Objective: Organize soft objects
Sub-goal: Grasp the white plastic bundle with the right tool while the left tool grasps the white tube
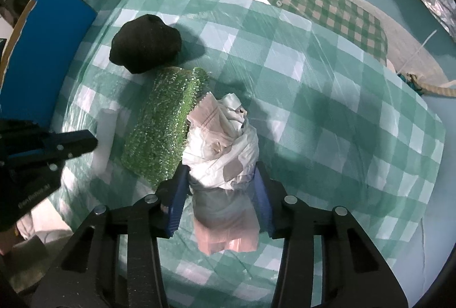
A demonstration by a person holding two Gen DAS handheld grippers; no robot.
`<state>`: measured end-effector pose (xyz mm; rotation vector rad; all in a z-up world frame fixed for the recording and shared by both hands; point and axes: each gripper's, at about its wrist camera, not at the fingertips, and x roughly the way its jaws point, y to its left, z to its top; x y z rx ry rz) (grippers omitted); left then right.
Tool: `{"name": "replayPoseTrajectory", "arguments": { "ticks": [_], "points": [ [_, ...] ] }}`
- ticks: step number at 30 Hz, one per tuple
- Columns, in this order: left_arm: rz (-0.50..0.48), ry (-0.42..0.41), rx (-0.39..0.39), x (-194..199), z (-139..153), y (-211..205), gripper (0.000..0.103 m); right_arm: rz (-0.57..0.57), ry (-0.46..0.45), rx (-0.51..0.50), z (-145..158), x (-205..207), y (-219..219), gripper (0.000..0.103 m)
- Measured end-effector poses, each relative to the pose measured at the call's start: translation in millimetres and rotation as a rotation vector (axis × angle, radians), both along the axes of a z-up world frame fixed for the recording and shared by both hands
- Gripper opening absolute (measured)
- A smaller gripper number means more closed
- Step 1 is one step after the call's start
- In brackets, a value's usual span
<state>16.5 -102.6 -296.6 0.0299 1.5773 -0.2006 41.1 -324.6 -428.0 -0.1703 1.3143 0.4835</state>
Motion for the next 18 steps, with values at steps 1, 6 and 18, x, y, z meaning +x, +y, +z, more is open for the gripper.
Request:
{"name": "replayPoseTrajectory", "arguments": {
  "ticks": [1, 6, 18],
  "points": [
    [0.002, 0.002, -0.002, -1, 0, 4, 0.004, -0.008, 0.002, -0.002, 0, -1, -2, 0.044],
    [0.017, 0.023, 0.009, -10, -4, 24, 0.004, -0.04, 0.006, 0.026, 5, -8, -11, 0.047],
    [0.053, -0.003, 0.009, -17, 3, 39, 0.04, -0.072, 0.001, 0.02, 6, -13, -29, 0.05]
  ]
}}
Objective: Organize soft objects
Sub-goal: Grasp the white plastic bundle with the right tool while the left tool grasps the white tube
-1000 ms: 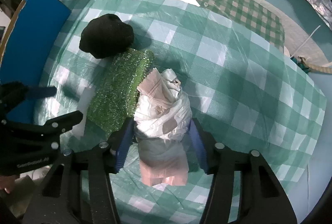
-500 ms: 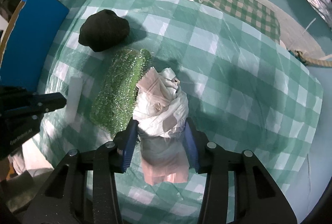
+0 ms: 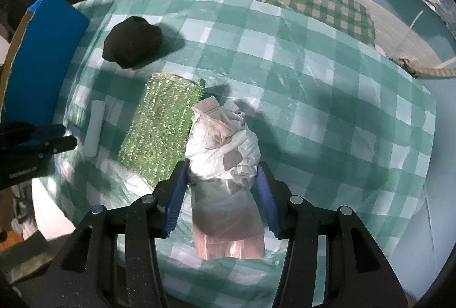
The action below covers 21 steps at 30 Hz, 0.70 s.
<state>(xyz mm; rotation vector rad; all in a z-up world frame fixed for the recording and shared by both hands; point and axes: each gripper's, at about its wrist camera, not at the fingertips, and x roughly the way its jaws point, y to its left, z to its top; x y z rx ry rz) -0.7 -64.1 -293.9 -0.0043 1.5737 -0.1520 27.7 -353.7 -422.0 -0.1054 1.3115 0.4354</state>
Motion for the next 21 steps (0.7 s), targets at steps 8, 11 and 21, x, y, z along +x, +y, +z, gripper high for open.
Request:
{"name": "replayPoseTrajectory", "arguments": {
  "ticks": [8, 11, 21],
  "points": [
    [-0.042, -0.023, 0.005, 6, 5, -24, 0.062, -0.038, -0.008, -0.057, -6, 0, -17, 0.05],
    [-0.038, -0.029, 0.003, 14, 6, -36, 0.068, -0.051, -0.001, -0.044, -8, -1, -23, 0.05],
    [-0.006, -0.013, 0.013, 24, -3, -40, 0.069, -0.067, -0.013, -0.015, -8, -4, -32, 0.052]
  ]
}}
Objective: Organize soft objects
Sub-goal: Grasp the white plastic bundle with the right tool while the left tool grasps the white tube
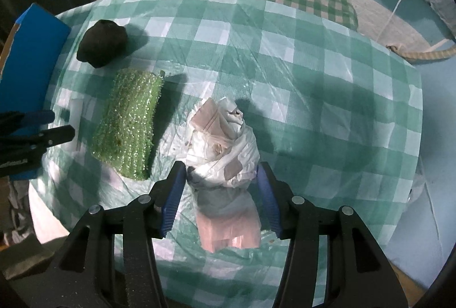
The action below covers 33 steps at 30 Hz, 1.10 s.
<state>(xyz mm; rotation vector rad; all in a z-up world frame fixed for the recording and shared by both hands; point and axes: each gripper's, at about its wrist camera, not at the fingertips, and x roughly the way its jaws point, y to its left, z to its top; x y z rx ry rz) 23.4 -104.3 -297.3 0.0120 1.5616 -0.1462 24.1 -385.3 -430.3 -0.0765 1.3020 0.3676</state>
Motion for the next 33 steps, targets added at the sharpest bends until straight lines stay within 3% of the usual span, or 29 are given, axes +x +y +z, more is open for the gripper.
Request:
{"name": "replayPoseTrajectory", "arguments": {
  "ticks": [8, 10, 14, 15, 17, 23, 30, 33],
  "points": [
    [0.01, 0.009, 0.04, 3, -21, 3, 0.067, 0.015, -0.016, -0.024, -4, 3, 6, 0.054],
    [0.022, 0.011, 0.046, 7, -30, -7, 0.062, 0.027, -0.022, -0.039, -7, 3, 9, 0.055],
    [0.013, -0.011, 0.072, 9, -31, -7, 0.036, 0.046, -0.032, -0.073, -13, 2, 14, 0.055],
    [0.002, -0.011, 0.057, 9, -30, -7, 0.025, 0.048, -0.033, -0.08, -14, 2, 15, 0.055],
    [-0.013, 0.002, 0.027, 8, -29, -9, 0.016, 0.057, -0.035, -0.087, -16, 1, 16, 0.055],
    [-0.077, -0.015, 0.057, 3, -24, -19, 0.011, 0.068, -0.039, -0.079, -12, -4, 18, 0.044],
    [-0.13, -0.055, 0.073, -4, -10, -24, 0.011, 0.058, -0.037, -0.057, 5, -7, 22, 0.043],
    [-0.144, -0.076, 0.082, -11, 9, -11, 0.011, 0.056, -0.037, -0.043, 16, -11, 25, 0.043]
  ]
}}
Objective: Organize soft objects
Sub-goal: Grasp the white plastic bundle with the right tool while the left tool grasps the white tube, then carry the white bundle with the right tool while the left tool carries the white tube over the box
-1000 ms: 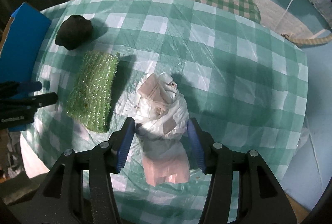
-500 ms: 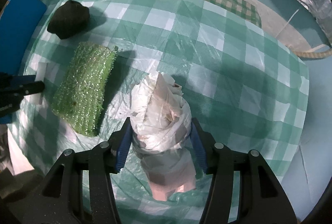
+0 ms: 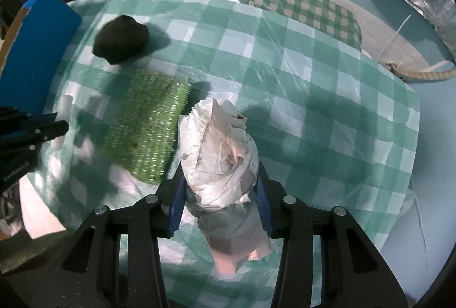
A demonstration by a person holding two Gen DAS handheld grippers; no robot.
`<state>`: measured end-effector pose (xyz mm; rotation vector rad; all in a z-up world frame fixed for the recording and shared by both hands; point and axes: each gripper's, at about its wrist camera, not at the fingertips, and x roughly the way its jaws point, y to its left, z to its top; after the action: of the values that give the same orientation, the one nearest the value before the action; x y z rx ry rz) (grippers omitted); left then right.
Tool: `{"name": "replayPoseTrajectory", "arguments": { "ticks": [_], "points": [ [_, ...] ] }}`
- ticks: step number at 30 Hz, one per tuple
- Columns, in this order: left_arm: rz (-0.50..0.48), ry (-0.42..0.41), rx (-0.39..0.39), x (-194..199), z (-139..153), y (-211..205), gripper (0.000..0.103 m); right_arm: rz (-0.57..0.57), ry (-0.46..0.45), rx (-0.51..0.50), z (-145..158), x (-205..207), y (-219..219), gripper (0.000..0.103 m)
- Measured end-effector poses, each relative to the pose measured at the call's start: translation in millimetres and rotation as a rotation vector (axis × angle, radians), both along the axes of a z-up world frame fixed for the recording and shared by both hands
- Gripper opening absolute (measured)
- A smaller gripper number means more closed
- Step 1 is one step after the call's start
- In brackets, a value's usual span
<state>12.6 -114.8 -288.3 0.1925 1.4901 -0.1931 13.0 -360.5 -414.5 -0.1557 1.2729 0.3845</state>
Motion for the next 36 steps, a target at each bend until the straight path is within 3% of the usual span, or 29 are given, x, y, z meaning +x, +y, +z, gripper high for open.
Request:
{"name": "replayPoseTrajectory", "arguments": {
  "ticks": [13, 36],
  "points": [
    [-0.021, -0.04, -0.009, -13, 43, 22, 0.011, 0.003, -0.002, 0.038, 44, -9, 12, 0.043],
    [-0.048, -0.131, -0.007, -31, 113, 52, 0.011, 0.116, -0.076, 0.068, 111, -29, 65, 0.043]
  ]
}}
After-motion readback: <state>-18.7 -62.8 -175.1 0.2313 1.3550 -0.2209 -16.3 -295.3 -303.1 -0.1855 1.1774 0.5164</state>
